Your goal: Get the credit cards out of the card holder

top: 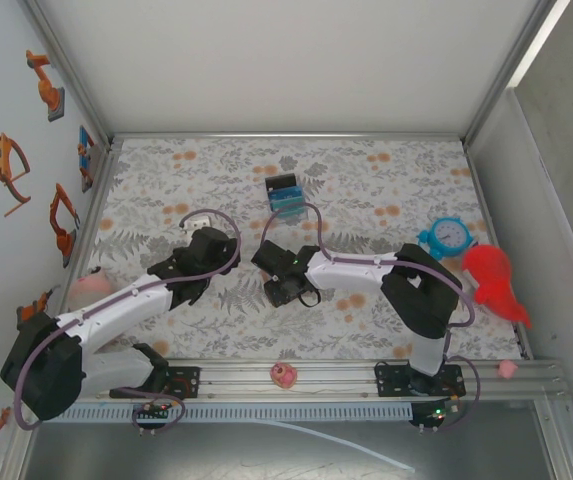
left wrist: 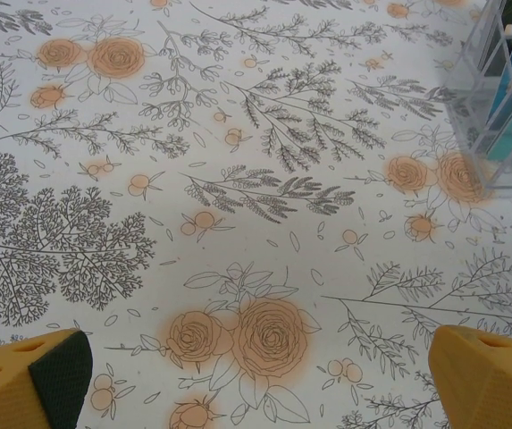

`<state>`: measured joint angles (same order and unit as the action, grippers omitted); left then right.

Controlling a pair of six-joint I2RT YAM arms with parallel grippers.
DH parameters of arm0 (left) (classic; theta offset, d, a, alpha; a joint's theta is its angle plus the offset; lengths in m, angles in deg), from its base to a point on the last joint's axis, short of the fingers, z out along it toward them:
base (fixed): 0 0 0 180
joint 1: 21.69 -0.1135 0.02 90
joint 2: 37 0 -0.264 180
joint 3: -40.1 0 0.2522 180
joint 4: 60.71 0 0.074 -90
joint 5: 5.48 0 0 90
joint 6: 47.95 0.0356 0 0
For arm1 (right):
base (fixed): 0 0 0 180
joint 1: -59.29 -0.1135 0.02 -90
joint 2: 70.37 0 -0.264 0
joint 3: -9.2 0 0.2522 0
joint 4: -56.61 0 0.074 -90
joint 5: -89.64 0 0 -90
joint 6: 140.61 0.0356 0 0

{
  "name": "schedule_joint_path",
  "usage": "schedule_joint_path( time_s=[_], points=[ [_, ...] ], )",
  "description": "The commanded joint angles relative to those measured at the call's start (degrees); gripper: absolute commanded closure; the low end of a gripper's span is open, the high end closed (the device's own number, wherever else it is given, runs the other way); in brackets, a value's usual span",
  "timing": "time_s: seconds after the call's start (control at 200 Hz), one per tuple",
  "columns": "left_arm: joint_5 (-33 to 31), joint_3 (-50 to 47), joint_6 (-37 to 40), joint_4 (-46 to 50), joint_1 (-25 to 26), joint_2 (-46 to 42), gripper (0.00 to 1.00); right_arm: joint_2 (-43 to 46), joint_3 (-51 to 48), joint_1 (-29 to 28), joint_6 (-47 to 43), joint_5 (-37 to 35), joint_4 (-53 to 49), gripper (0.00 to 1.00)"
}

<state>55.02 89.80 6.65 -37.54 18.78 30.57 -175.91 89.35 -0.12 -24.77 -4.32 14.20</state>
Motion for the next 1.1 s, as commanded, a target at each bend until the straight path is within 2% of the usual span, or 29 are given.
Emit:
schedule_joint_path(
  time_s=[0.0,0.346,0.526,0.686,0.866,1.097],
  points=[
    [0.2,0.7,0.0,1.7,-0.2,0.8,0.03,-0.7,-0.3,-0.3,-0.1,0.7,-0.4,0.55],
    [1.2,1.5,0.3,1.8,-0.2,1.5,0.03,-0.8,-2.2,-0.2,0.2,2.0,0.9,0.53],
    [1.6,1.5,0.5,1.8,-0.3,1.3,0.03,-0.9,-3.3,1.0,0.4,2.8,2.2,0.56],
    [2.0,1.5,1.1,1.8,-0.2,1.0,0.03,1.4,-6.1,3.3,0.9,6.3,5.8,0.62],
    [2.9,1.5,2.9,0.8,-0.2,0.6,0.03,3.2,-6.7,4.6,0.7,6.8,6.6,0.78],
    [3.8,1.8,5.3,-1.4,1.4,2.0,0.03,6.4,-6.6,5.9,0.5,4.0,7.0,0.77]
  ],
)
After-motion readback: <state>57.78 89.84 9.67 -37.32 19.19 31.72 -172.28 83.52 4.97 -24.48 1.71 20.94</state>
